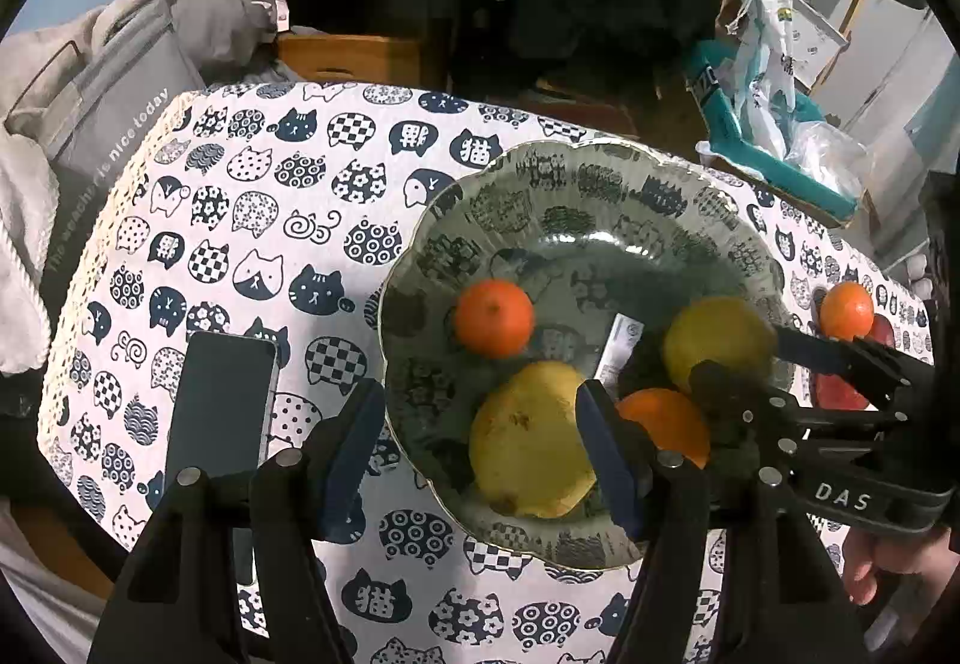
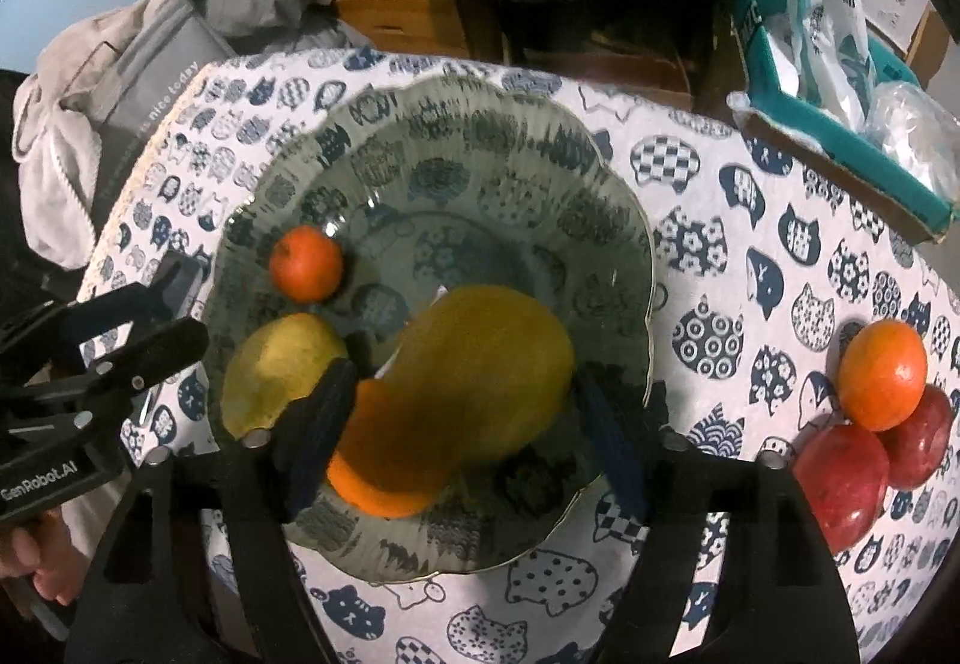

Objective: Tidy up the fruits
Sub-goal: 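Lower the orange into the bowl and open the left tool while the right tool releases the pear, then withdraw both tools from the bowl toward the remaining apples and oranges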

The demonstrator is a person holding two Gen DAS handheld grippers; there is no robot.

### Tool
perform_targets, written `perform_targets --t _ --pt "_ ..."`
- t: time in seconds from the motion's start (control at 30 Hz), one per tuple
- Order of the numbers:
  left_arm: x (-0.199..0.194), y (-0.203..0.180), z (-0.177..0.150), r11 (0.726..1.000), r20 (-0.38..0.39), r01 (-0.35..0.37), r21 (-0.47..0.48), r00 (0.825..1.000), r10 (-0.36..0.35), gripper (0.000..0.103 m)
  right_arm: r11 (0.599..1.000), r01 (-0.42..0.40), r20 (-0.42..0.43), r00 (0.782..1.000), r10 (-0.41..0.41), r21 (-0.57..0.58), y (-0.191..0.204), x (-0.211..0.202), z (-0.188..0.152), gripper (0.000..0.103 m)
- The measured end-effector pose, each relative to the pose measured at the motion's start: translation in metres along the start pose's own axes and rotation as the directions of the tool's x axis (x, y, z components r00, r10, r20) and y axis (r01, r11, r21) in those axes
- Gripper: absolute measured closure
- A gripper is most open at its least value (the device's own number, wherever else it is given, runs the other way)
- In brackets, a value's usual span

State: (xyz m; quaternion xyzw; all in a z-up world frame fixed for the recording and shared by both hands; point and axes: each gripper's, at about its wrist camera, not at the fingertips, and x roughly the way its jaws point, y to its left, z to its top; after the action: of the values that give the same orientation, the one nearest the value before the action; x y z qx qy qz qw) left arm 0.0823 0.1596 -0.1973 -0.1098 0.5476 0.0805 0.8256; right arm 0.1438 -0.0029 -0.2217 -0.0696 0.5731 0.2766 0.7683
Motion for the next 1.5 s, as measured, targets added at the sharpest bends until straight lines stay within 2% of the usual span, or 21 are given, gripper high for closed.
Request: perform_targets --t 0.27,0.5,0.63,0.93,1.03,1.37,1.43,1.5 --pt "-0.019 -0.002 0.0 1.0 0.032 0.013 -0.004 0.999 -0.012 0.035 0.997 0.056 0.068 0.996 -0.053 -0.046 0.012 -0.026 0.004 0.022" --pt "-0.048 -0.01 -0.001 0.999 0.081 0.036 0.016 0.996 -0.037 0.035 0.993 0.113 0.174 0.979 -0.103 -0.045 0.013 -0.074 0.006 0.022" --pt "-0.068 -0.018 -0.003 0.998 0.121 0.051 0.036 0.991 -0.055 0.028 0.991 0.131 0.22 0.968 -0.121 -0.033 0.011 -0.1 0.003 0.022" --pt "-0.11 -0.04 -0.008 0.993 0.206 0.067 0.094 0.975 -0.085 0.027 0.976 0.212 0.322 0.928 -0.188 -0.041 0.01 -0.162 -0.019 0.022" --pt "-0.122 -0.046 -0.01 0.993 0.238 0.057 0.104 0.968 -0.08 0.024 0.974 0.226 0.338 0.919 -0.204 -0.029 0.007 -0.179 -0.028 0.022" --pt "-0.154 -0.069 -0.02 0.989 0.298 0.049 0.14 0.95 -0.089 0.022 0.965 0.262 0.379 0.89 -0.253 0.03 -0.015 -0.226 -0.062 0.022" --pt "-0.159 -0.074 -0.022 0.988 0.309 0.043 0.149 0.947 -0.088 0.016 0.964 0.264 0.388 0.885 -0.258 0.039 -0.021 -0.235 -0.068 0.022" --pt "-0.164 -0.079 -0.024 0.987 0.326 0.035 0.156 0.942 -0.085 0.015 0.962 0.267 0.397 0.879 -0.264 0.049 -0.025 -0.245 -0.074 0.022"
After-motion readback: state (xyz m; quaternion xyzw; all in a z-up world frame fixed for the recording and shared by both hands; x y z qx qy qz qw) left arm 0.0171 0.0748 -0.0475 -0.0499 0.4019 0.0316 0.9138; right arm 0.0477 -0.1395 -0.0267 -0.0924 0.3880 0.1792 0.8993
